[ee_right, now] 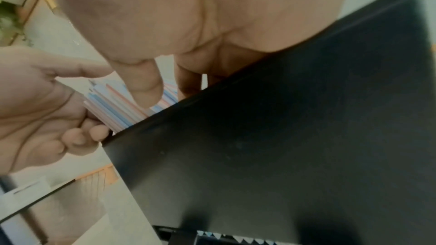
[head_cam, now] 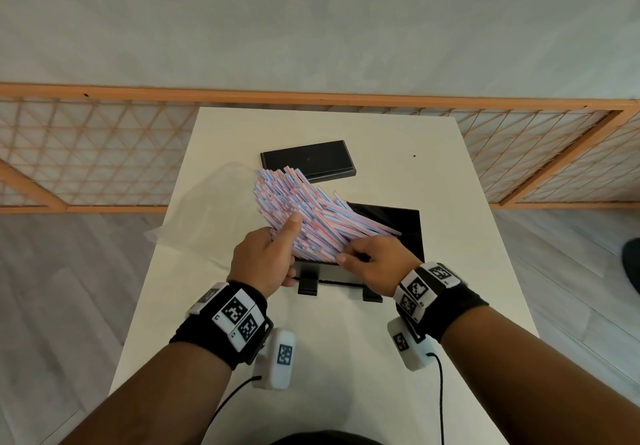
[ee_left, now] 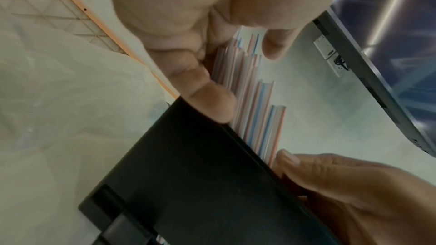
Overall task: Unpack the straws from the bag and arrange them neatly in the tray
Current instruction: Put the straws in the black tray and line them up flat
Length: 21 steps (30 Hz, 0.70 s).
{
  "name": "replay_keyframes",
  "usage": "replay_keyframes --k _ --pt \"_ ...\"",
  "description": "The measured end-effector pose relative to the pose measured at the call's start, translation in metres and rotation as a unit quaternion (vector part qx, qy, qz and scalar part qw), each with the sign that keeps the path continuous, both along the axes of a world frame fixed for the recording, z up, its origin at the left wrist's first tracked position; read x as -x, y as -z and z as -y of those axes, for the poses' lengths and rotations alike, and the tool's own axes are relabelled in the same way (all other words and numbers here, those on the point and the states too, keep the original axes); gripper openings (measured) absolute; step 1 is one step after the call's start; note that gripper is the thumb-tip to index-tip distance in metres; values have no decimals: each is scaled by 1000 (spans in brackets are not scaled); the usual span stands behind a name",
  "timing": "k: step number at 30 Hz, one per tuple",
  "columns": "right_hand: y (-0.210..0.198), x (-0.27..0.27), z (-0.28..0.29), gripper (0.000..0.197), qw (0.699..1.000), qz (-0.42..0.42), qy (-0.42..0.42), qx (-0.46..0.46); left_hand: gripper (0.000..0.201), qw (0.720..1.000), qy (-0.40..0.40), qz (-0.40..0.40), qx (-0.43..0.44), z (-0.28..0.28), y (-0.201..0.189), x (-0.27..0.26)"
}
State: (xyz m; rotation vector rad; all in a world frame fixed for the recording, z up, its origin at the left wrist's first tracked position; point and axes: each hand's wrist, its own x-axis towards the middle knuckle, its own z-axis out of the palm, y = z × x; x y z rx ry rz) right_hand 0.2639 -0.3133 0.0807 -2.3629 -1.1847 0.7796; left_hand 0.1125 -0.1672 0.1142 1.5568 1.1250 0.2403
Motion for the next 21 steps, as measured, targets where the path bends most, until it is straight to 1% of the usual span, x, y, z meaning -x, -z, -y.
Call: replay_keyframes --k 3,5,8,11,13,15,17,21 --pt "4 2 -4 57 997 32 -32 65 62 1000 5 1 -3 1 -2 0" --pt "4 5 -7 61 996 35 -45 64 64 1000 10 -2 -13 2 -3 0" --pt "1 7 -9 50 999 8 -38 22 59 1000 18 -9 -23 2 -4 -2" --pt "-1 7 -12 51 997 10 -47 67 53 999 26 -17 -30 1 -3 -2" --pt "-3 8 -14 49 995 -3 -65 74 45 998 41 -28 -44 -1 2 -2" --pt "-7 8 -14 45 995 -24 -78 53 35 994 67 -32 -79 -4 5 -3" --pt "-10 6 -14 43 996 -37 -76 38 32 989 81 -32 -123 -7 7 -6" --pt "-13 10 -13 39 994 -34 -77 75 28 977 107 -1 -186 -12 4 -13"
